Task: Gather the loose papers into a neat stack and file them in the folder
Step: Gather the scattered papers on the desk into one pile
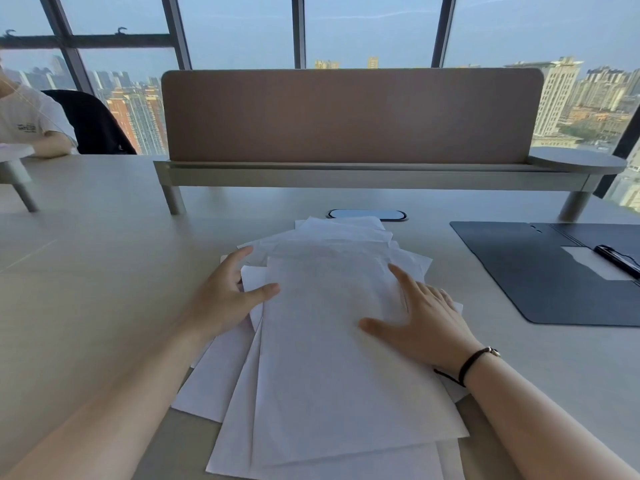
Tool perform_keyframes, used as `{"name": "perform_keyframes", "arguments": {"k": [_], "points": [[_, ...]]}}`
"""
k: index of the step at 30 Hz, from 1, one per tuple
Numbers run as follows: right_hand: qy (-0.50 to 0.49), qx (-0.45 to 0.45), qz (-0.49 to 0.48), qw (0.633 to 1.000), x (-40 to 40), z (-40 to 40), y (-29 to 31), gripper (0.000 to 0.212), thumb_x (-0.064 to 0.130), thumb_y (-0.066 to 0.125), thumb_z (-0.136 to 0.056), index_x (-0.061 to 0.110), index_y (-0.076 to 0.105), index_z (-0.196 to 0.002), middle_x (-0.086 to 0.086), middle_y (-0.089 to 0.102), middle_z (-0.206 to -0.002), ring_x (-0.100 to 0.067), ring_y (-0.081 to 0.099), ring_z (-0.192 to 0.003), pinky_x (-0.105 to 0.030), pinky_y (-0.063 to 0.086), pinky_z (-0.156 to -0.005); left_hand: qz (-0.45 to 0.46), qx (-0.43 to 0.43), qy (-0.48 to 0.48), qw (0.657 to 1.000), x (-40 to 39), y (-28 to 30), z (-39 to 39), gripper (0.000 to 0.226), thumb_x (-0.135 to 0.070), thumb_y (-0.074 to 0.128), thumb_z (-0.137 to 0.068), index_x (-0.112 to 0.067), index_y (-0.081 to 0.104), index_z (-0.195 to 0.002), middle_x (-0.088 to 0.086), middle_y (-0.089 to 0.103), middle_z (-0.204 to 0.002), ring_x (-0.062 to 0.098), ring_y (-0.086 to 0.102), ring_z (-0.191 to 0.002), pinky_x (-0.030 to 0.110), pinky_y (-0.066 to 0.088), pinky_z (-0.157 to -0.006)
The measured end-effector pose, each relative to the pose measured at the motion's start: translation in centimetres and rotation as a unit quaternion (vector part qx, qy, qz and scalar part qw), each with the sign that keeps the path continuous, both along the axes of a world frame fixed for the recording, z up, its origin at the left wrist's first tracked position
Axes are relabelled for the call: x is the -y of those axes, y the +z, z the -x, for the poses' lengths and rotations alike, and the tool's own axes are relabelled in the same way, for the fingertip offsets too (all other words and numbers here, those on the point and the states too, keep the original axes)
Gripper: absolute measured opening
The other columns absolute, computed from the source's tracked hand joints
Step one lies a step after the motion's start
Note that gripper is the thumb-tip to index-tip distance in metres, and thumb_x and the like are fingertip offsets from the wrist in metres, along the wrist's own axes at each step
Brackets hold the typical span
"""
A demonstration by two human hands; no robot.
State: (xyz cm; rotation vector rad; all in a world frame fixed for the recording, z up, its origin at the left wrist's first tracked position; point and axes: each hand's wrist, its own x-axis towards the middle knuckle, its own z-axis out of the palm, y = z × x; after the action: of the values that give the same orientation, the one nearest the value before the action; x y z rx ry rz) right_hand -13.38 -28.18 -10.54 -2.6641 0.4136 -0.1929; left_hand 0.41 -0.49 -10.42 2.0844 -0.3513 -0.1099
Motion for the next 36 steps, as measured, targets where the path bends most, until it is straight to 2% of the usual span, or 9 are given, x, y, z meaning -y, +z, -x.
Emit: {"name": "perform_keyframes", "arguments": {"k": [7, 9, 12, 16, 18, 22, 28, 30, 36], "points": [[-0.034, -0.002, 0.018, 0.999, 0.0, 0.3, 0.0, 0.108, 0.084, 0.053, -0.072, 0.031, 0.011, -0.157, 0.003, 0.033, -0.161, -0.022, 0.025, -0.149, -0.037, 0.019, -0.119, 0.108, -0.019, -0.065, 0.992, 1.6, 1.8, 2.5, 0.094, -0.018, 0.083, -0.077, -0.038, 0.027, -0.149, -0.012, 0.075, -0.109, 0.009, 0.072, -0.100, 0.037, 0.053, -0.094], [-0.057, -0.002, 0.021, 0.998, 0.3, 0.2, -0.1, 0.112, 0.087, 0.052, -0.069, 0.028, 0.014, -0.157, 0.000, 0.034, -0.161, -0.023, 0.027, -0.149, -0.038, 0.022, -0.119, 0.067, -0.033, -0.112, 0.991, 1.8, 1.9, 2.9, 0.069, -0.025, 0.084, -0.076, -0.036, 0.049, -0.134, -0.016, 0.072, -0.115, 0.005, 0.069, -0.105, 0.037, 0.052, -0.097], [-0.084, -0.006, 0.041, 0.996, 0.7, 0.3, -0.1, 0.114, 0.091, 0.049, -0.065, 0.027, 0.020, -0.155, -0.003, 0.042, -0.155, -0.026, 0.034, -0.144, -0.039, 0.029, -0.114, 0.004, -0.032, -0.075, 0.997, 2.3, 2.0, 3.6, 0.030, -0.032, 0.083, -0.075, -0.026, 0.075, -0.103, -0.015, 0.078, -0.097, 0.002, 0.073, -0.089, 0.029, 0.056, -0.086], [-0.110, -0.029, 0.101, 0.988, 1.0, 0.6, 0.8, 0.111, 0.097, 0.041, -0.059, 0.028, 0.034, -0.146, -0.003, 0.053, -0.136, -0.029, 0.045, -0.129, -0.040, 0.037, -0.102, 0.051, -0.045, 0.031, 0.997, 2.5, 1.4, 3.0, 0.005, -0.021, 0.081, -0.079, -0.018, 0.078, -0.080, -0.009, 0.078, -0.074, 0.016, 0.075, -0.076, 0.027, 0.056, -0.071], [-0.124, -0.025, 0.098, 0.987, 1.4, 0.6, 1.0, 0.106, 0.099, 0.040, -0.057, 0.028, 0.044, -0.135, -0.003, 0.057, -0.125, -0.029, 0.052, -0.118, -0.040, 0.043, -0.094, 0.091, -0.052, 0.099, 0.990, 2.1, 1.1, 1.9, 0.012, -0.022, 0.081, -0.077, -0.018, 0.073, -0.070, -0.006, 0.074, -0.064, 0.022, 0.069, -0.071, 0.027, 0.049, -0.067], [-0.149, -0.011, 0.021, 0.989, 2.2, 0.5, 1.4, 0.095, 0.089, 0.055, -0.062, 0.024, 0.050, -0.131, 0.001, 0.062, -0.119, -0.025, 0.062, -0.107, -0.035, 0.047, -0.072, 0.163, -0.065, 0.199, 0.964, 0.3, 1.1, -0.6, 0.033, -0.029, 0.080, -0.076, -0.002, 0.073, -0.094, 0.013, 0.070, -0.092, 0.024, 0.065, -0.084, 0.035, 0.049, -0.080], [-0.129, -0.019, -0.144, 0.981, 3.5, 0.2, 1.7, 0.060, 0.050, 0.081, -0.073, 0.017, 0.067, -0.122, -0.006, 0.067, -0.115, -0.020, 0.060, -0.089, -0.028, 0.048, -0.067, 0.118, -0.072, 0.202, 0.970, -1.0, 1.0, -1.5, 0.027, -0.032, 0.070, -0.088, -0.007, 0.072, -0.100, 0.010, 0.071, -0.100, 0.026, 0.066, -0.090, 0.032, 0.046, -0.079], [-0.131, -0.007, -0.220, 0.967, 3.8, 0.0, 1.6, 0.053, 0.033, 0.084, -0.076, 0.018, 0.066, -0.123, -0.009, 0.068, -0.115, -0.024, 0.066, -0.090, -0.032, 0.055, -0.076, 0.122, -0.077, 0.194, 0.970, -0.8, 1.0, -1.5, 0.031, -0.032, 0.070, -0.088, -0.006, 0.073, -0.103, 0.010, 0.071, -0.101, 0.026, 0.067, -0.089, 0.031, 0.048, -0.073], [-0.112, 0.035, -0.447, 0.887, 3.9, -0.1, 1.2, 0.089, 0.000, 0.077, -0.081, 0.027, 0.032, -0.152, -0.017, 0.071, -0.115, -0.038, 0.073, -0.094, -0.055, 0.059, -0.085, 0.154, -0.088, 0.154, 0.972, -0.1, 1.2, -0.6, 0.029, -0.026, 0.068, -0.091, -0.003, 0.072, -0.107, 0.010, 0.073, -0.102, 0.026, 0.069, -0.089, 0.026, 0.050, -0.069]]}}
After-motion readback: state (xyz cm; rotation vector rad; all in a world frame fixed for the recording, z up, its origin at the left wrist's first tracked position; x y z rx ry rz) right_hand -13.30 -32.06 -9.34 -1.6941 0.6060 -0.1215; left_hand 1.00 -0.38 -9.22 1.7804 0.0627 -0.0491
